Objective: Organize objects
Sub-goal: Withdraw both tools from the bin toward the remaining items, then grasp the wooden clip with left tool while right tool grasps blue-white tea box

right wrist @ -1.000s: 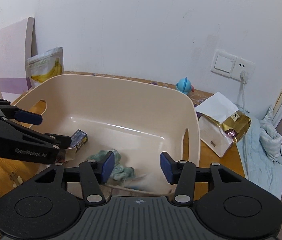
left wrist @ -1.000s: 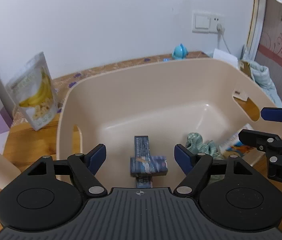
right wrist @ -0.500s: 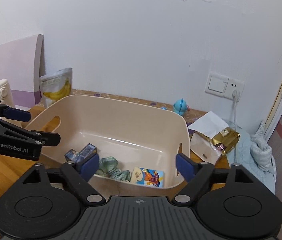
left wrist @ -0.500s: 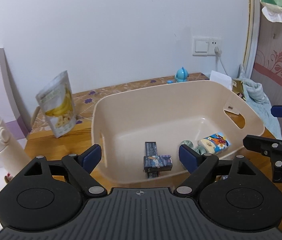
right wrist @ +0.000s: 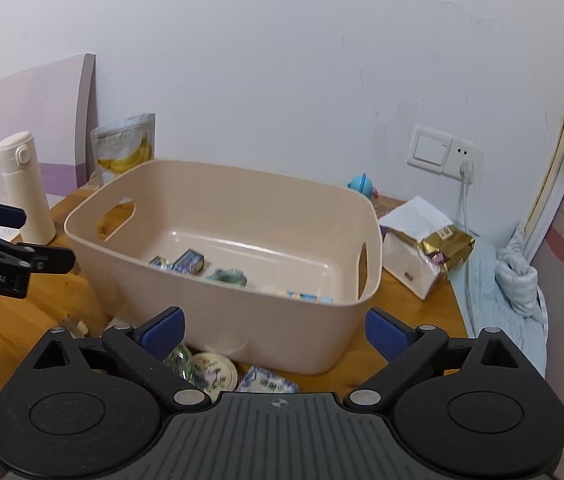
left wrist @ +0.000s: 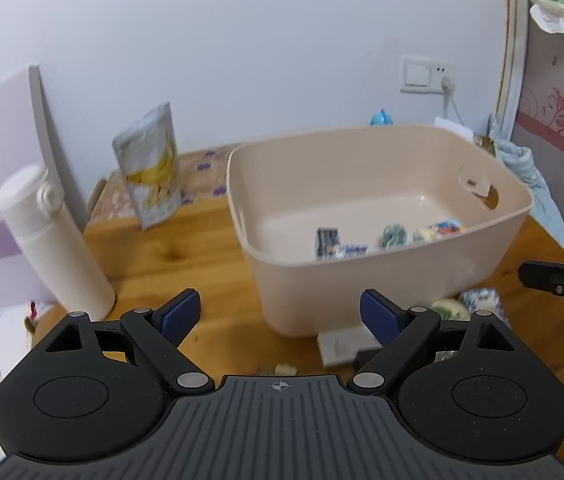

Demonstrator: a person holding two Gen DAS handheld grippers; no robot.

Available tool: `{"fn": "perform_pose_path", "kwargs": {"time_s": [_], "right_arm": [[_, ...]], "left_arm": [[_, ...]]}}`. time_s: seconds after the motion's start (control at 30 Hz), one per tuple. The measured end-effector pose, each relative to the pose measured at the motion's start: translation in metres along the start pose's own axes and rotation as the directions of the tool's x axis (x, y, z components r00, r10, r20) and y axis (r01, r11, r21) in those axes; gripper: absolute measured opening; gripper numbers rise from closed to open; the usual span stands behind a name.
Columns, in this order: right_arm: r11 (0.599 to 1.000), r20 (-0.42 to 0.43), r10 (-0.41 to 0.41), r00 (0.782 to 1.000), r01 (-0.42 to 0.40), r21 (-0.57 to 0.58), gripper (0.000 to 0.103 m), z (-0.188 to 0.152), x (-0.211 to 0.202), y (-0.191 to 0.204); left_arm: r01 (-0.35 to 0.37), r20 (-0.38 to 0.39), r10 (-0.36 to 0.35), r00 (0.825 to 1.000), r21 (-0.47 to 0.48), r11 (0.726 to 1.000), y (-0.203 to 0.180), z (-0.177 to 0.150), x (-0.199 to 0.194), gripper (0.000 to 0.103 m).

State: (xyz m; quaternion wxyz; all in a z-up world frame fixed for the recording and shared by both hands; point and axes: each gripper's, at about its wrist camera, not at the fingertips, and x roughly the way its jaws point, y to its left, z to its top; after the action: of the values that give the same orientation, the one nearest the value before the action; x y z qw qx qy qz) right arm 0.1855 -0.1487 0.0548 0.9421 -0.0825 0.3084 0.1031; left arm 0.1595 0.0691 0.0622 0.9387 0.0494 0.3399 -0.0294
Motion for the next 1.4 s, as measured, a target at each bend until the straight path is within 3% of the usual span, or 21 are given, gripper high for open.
{"fn": "perform_pose_path", "kwargs": {"time_s": [0.33, 0.63, 1.03, 1.4], "right_arm": [[1.0, -0.089, -0.01, 0.996, 0.011, 0.011, 0.103, -0.03, 0.015, 0.0], [0.999, -0.164, -0.002, 0.986, 0.009, 0.045, 0.103, -0.052, 0.036, 0.001], [0.998, -0.225, 0.016, 0.974, -0.004, 0.055, 0.103, -0.068, 0.058, 0.002], [0.998, -0.247, 0.019, 0.969, -0.003, 0.067, 0.103, -0.074, 0.075, 0.009]], "left_arm": [[0.021, -0.097, -0.024, 0.995, -0.039, 0.999, 0.018, -0.039, 0.028, 0.089], [0.029, -0.161, -0.031, 0.987, -0.018, 0.999, 0.022, -0.061, 0.05, 0.089], [0.059, -0.191, -0.064, 0.979, -0.031, 0.998, 0.024, -0.073, 0.073, 0.089], [0.07, -0.145, -0.073, 0.987, -0.021, 0.997, 0.018, -0.069, 0.084, 0.089]]}}
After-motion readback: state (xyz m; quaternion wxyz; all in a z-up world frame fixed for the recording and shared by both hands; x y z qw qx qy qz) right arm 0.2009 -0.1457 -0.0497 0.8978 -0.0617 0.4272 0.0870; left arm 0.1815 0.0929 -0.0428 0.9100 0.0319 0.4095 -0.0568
